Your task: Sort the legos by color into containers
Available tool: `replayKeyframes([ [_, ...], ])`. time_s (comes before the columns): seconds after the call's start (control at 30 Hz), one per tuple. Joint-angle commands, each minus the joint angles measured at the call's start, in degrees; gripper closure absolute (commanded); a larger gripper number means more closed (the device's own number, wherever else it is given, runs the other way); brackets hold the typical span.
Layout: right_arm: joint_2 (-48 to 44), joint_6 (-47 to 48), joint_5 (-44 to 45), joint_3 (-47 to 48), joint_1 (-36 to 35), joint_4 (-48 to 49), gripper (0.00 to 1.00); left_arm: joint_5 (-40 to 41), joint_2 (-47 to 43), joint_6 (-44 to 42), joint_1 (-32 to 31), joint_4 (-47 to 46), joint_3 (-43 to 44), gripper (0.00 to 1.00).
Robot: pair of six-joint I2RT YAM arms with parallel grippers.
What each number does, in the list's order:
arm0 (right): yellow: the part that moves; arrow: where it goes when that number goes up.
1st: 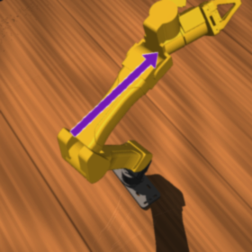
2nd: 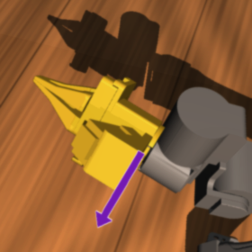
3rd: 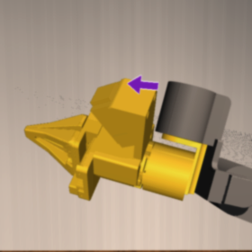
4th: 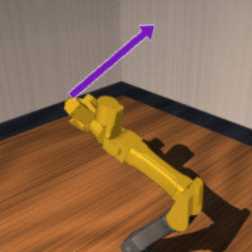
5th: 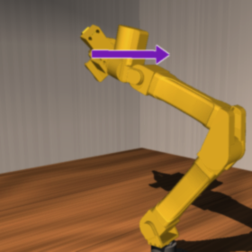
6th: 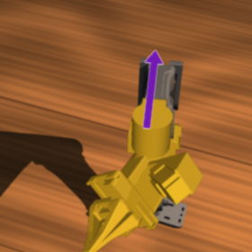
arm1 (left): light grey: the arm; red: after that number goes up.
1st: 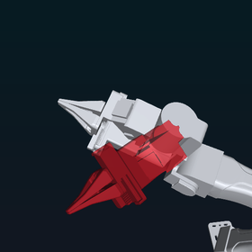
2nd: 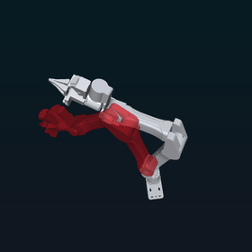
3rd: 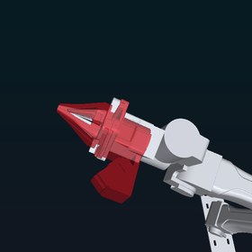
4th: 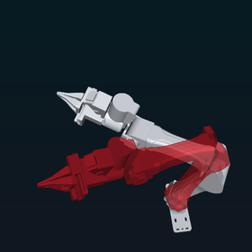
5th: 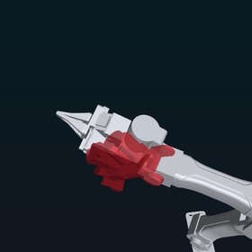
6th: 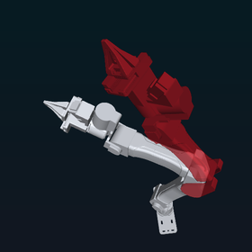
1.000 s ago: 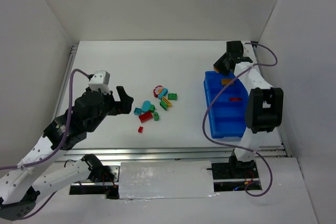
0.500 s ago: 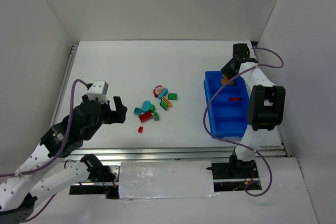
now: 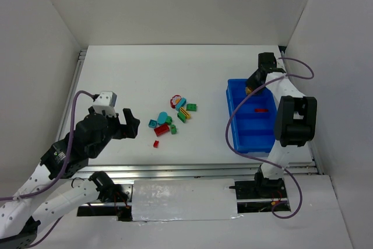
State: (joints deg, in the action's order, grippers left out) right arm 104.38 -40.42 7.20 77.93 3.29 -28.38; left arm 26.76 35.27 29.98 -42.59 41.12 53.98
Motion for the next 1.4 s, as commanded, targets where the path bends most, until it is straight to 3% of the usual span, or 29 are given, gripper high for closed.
replayKeyframes([
  [0.0, -3.39, 0.35, 0.01, -0.85, 0.49, 1.40, 0.92, 0.13, -0.02, -0.88, -0.04, -1.57, -0.36, 0.00],
  [0.77, -4.80, -0.09, -2.19, -2.96, 2.16, 2.89, 0.85, -1.01, 0.94, -1.15, -0.39, -1.92, -0.71, 0.00],
  [0.87, -4.45, -0.09, -2.63, -3.14, 2.60, 3.07, 0.76, -1.10, 1.29, -1.15, -0.57, -1.75, -0.63, 0.00],
  [1.0, -4.45, -0.44, -2.72, -3.14, 2.69, 3.33, 0.55, -0.84, 1.39, -1.06, -0.83, -1.66, -0.71, 0.00],
  [1.1, -4.01, -0.44, -2.54, -2.70, 2.69, 3.07, 0.51, -0.92, 1.30, -1.15, -0.83, -1.83, -0.71, 0.01],
  [1.3, -5.67, -0.97, -3.33, -3.13, 2.77, 2.89, 0.25, -1.71, 1.82, -1.50, -0.83, -1.93, -0.71, 0.01],
  [1.37, -8.04, -1.06, -3.86, -3.57, 2.69, 3.24, 0.23, -1.80, 1.91, -1.50, -0.83, -1.93, -0.71, 0.00],
])
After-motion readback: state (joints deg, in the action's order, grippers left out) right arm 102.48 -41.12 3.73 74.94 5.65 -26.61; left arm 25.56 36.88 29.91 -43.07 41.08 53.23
